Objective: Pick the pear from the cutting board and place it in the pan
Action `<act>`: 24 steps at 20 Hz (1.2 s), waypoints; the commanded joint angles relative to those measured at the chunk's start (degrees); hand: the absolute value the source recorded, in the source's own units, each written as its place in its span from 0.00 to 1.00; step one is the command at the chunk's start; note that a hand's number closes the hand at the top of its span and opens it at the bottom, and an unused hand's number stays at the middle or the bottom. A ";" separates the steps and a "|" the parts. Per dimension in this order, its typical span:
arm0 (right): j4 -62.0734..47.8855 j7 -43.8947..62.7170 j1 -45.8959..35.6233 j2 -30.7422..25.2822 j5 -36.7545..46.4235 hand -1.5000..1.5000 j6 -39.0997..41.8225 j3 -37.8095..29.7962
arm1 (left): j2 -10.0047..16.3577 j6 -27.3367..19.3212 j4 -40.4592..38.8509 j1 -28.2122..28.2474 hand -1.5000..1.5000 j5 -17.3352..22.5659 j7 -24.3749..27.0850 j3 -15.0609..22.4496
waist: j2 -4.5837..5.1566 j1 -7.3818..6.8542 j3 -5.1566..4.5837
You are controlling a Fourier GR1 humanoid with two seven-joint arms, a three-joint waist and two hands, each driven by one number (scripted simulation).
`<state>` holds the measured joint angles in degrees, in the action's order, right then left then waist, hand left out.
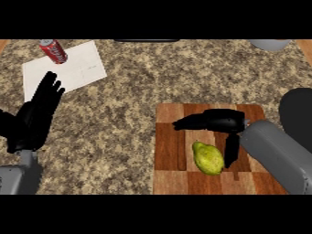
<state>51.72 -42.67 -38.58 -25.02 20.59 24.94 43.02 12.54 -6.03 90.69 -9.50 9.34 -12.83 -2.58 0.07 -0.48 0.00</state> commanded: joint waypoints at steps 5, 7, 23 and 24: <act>-1.47 -2.32 -0.38 4.58 1.53 0.00 6.04 0.06 | -2.16 -1.72 -2.36 -2.96 0.50 -2.78 -0.24 1.41 | 0.12 0.18 0.00; 0.05 -6.57 1.68 1.89 1.56 1.00 5.98 0.31 | -0.61 -0.42 -0.07 -1.78 0.50 -1.39 -1.46 0.00 | 0.05 0.17 0.02; 2.74 -5.97 5.34 3.71 -2.15 1.00 3.04 -5.60 | 0.81 2.91 -1.09 -1.23 0.50 0.91 -1.15 -3.59 | -0.05 0.55 -0.01; 1.97 -5.38 4.10 4.47 -2.48 1.00 1.95 -7.55 | -0.24 1.65 2.07 0.06 0.50 -0.48 -2.89 -1.69 | -0.07 0.29 0.01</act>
<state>53.89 -45.36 -34.32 -21.24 19.96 23.15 39.43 12.23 -4.48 92.01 -9.10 8.88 -14.26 -4.16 -0.18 -0.21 -0.29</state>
